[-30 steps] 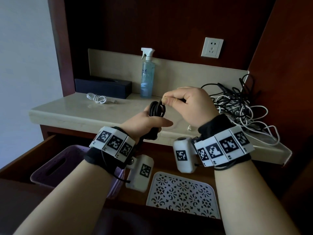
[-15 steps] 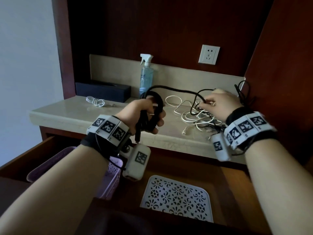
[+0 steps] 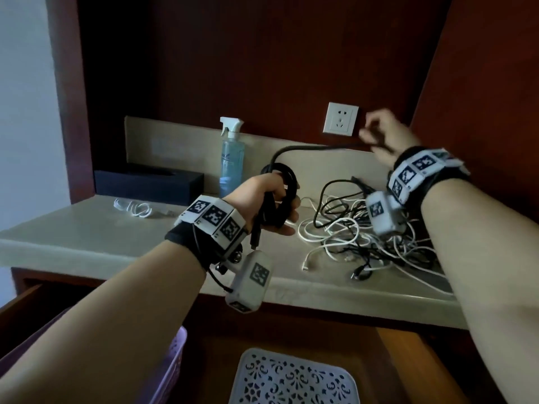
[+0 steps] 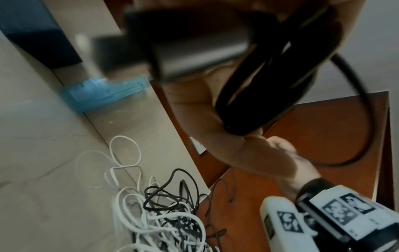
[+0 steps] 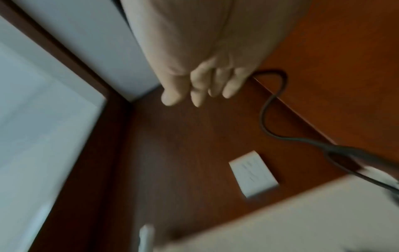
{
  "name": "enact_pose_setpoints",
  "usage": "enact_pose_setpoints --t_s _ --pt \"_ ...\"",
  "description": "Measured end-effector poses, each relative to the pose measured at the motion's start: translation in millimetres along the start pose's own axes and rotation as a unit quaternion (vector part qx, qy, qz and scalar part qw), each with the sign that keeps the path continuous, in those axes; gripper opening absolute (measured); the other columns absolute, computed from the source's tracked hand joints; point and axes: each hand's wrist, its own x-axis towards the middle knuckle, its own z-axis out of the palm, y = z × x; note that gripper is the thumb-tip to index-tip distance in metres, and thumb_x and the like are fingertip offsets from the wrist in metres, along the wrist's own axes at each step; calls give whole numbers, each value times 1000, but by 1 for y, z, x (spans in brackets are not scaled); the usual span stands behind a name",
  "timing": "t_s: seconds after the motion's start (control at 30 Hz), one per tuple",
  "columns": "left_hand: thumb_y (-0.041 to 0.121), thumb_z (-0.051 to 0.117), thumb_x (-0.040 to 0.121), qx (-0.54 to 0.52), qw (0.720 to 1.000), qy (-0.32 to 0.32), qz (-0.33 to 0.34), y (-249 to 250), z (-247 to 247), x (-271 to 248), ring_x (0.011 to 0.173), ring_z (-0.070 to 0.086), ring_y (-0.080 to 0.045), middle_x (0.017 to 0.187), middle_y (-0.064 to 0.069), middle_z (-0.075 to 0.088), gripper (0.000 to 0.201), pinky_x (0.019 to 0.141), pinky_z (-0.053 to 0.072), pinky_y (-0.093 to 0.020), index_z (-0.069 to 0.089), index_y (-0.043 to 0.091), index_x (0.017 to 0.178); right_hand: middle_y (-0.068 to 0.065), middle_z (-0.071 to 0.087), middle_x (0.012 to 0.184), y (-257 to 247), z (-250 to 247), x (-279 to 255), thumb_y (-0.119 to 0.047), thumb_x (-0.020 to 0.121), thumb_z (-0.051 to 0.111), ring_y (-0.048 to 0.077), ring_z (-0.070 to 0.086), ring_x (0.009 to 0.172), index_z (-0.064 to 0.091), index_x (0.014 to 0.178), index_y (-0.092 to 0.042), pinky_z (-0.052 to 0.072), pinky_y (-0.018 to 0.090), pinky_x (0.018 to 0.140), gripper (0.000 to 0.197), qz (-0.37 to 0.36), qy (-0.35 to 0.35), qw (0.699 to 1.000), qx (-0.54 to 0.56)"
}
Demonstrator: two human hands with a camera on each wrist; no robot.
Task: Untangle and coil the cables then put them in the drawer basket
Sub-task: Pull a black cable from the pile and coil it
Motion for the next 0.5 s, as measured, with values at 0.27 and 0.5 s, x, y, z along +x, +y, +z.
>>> enact_pose_setpoints --t_s 0.27,0.5 --pt "13 29 85 -151 987 1 62 19 -18 21 67 60 -28 81 -12 57 26 54 53 -32 54 8 93 3 68 92 -29 -23 -7 -22 100 35 9 65 70 56 96 -15 44 19 57 22 7 -137 982 -132" --pt "15 31 87 -159 986 1 43 12 0 -5 64 62 -27 82 -13 59 27 51 53 -31 55 6 94 -5 65 53 -8 19 -80 -18 100 39 3 55 37 52 103 -4 30 13 32 19 179 -372 908 -63"
